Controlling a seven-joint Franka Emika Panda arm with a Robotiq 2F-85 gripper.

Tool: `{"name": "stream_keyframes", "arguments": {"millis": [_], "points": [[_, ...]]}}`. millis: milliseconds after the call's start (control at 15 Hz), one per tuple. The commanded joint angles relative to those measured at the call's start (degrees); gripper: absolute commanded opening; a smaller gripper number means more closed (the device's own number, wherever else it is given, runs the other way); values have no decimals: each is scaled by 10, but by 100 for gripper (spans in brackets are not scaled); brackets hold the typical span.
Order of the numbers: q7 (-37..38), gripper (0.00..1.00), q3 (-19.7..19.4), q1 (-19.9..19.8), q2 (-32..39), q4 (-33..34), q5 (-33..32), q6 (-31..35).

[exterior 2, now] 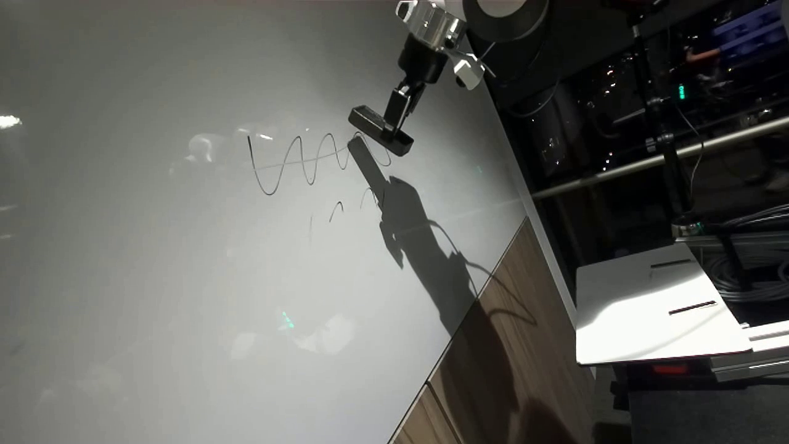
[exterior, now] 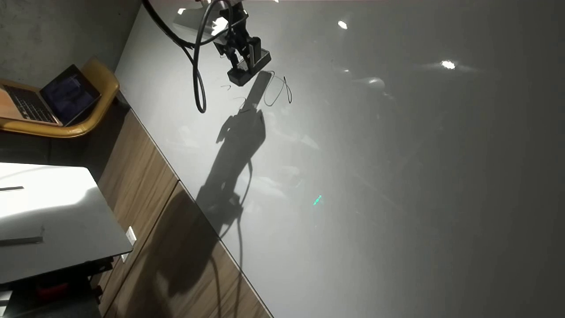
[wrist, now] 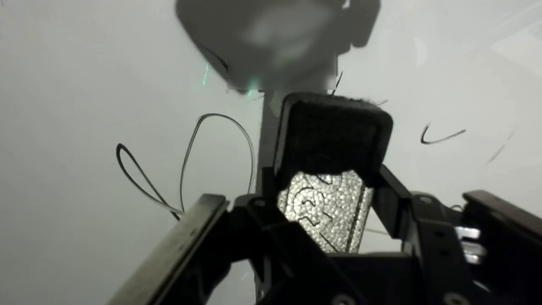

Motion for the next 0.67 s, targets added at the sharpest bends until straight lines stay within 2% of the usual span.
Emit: {"name": "stream_keyframes", "arguments": {"millis": [0, 267, 600], "points": [[8, 32, 19, -23, -13, -8, -8, 3], [5, 32, 30, -37, -15, -8, -7, 2], [6, 32, 29, -31, -19, -13, -1, -12]]}}
